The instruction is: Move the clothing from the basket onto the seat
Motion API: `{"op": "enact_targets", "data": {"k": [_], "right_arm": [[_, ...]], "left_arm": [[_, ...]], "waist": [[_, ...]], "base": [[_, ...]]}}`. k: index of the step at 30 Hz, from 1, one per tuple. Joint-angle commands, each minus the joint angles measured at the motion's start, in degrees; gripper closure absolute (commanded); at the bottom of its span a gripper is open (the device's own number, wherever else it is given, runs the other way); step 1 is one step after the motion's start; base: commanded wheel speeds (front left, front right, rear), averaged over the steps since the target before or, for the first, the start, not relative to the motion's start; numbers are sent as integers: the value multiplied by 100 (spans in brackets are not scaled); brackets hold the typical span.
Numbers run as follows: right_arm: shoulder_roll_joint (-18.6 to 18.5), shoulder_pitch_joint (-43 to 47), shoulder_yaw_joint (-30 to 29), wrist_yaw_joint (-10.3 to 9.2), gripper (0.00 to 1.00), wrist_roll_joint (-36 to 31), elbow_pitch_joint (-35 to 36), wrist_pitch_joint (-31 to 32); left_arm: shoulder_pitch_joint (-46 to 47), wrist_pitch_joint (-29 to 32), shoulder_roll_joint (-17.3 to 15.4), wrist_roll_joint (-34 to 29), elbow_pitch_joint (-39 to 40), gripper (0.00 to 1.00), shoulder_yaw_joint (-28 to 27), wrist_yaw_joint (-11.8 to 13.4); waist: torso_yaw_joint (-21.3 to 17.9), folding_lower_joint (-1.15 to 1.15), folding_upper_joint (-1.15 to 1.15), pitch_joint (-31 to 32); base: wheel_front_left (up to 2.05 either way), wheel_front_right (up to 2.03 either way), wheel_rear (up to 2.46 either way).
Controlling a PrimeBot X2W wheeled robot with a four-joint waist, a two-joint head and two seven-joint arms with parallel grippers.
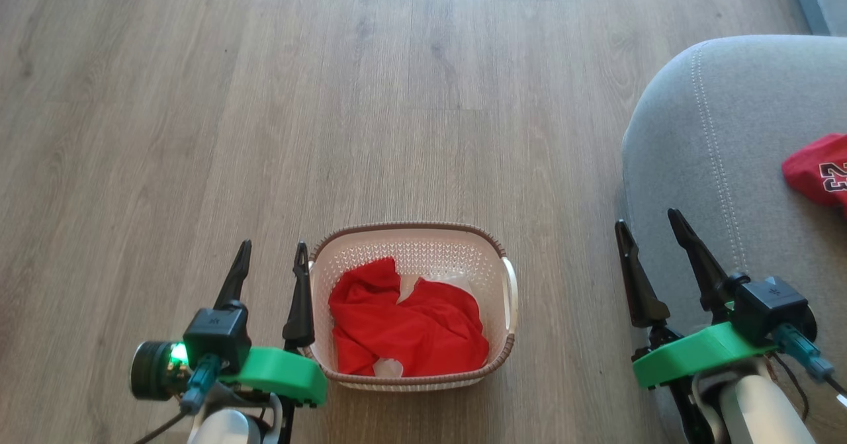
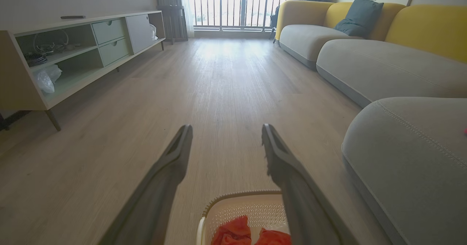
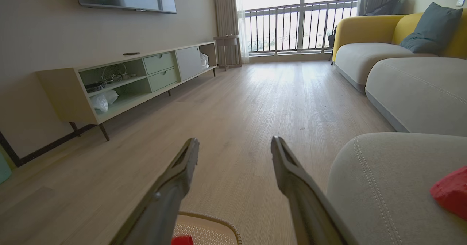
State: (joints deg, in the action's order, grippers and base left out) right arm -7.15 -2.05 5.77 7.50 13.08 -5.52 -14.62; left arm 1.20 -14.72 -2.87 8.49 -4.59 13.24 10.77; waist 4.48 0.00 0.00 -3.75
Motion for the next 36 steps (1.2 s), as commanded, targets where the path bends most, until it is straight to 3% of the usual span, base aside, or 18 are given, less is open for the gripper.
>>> {"op": "enact_targets", "data": {"k": [1,11,20,30,36], "right_arm": [[-19,-268,82,-1,0,-39,177,-38],[-80,-352,-34,-1,0,-160,103,-38],[27,-633,-481,-1,0,-481,-8,-38],[230,-997,-776,-1,0,-782,81,-38],[347,-1232,-692,-1,0,-702,233,-38]], "left_arm": [[302,-28,-1,4,168,0,-128,-6],[406,-28,-1,30,107,0,-84,-64],[834,-28,-1,-110,-304,0,196,-283],[1920,-28,-9,-599,-2210,0,637,-837],[2843,-28,-255,-897,-3540,0,785,-1035]], "waist": [[0,0,0,-8],[-86,0,0,-319],[-303,0,0,-1264],[-817,0,0,-2727],[-1264,0,0,-3648]], "base": [[0,0,0],[0,0,0],[0,0,0],[0,0,0],[0,0,0]]}}
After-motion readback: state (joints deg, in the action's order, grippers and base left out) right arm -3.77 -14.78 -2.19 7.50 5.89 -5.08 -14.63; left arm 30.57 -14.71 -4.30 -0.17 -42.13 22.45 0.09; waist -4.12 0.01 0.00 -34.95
